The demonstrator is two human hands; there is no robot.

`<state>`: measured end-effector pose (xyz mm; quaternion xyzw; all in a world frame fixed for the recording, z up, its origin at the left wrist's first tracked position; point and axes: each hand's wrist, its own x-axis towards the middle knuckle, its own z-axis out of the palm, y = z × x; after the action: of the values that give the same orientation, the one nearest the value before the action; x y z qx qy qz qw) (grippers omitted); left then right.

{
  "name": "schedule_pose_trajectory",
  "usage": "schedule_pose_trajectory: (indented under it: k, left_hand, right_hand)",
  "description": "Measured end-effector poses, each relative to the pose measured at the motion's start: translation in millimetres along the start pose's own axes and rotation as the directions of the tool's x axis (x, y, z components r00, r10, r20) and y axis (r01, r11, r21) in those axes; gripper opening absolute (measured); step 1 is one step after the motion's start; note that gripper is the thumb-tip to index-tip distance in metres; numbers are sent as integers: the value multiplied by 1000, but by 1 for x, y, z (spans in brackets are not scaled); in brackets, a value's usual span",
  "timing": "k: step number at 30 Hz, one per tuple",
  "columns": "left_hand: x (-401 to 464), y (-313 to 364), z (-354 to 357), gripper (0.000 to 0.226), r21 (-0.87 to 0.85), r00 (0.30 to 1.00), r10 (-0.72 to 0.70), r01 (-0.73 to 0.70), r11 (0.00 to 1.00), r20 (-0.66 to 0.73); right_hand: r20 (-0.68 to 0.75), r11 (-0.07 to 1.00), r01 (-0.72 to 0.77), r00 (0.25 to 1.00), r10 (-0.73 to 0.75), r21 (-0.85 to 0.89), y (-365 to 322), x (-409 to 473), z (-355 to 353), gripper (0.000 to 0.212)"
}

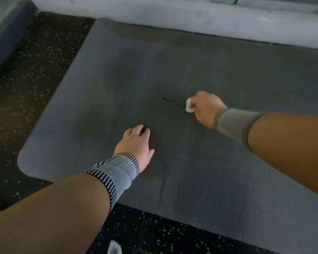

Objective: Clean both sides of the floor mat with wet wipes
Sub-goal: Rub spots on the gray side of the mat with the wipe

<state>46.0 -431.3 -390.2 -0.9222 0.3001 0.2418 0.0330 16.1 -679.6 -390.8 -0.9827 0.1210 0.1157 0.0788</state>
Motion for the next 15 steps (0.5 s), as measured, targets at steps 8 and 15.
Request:
schedule_pose_trajectory:
  k: [8, 15]
  left_hand:
    - [-2, -12, -8, 100, 72, 979, 78, -92, 993, 186]
    - [0, -9, -8, 99, 81, 974, 73, -92, 992, 214]
  right_hand:
    - [182, 914, 405, 897, -403, 28, -16, -49, 12, 22]
    - [107, 967, 248, 962, -252, 56, -37, -64, 22, 17]
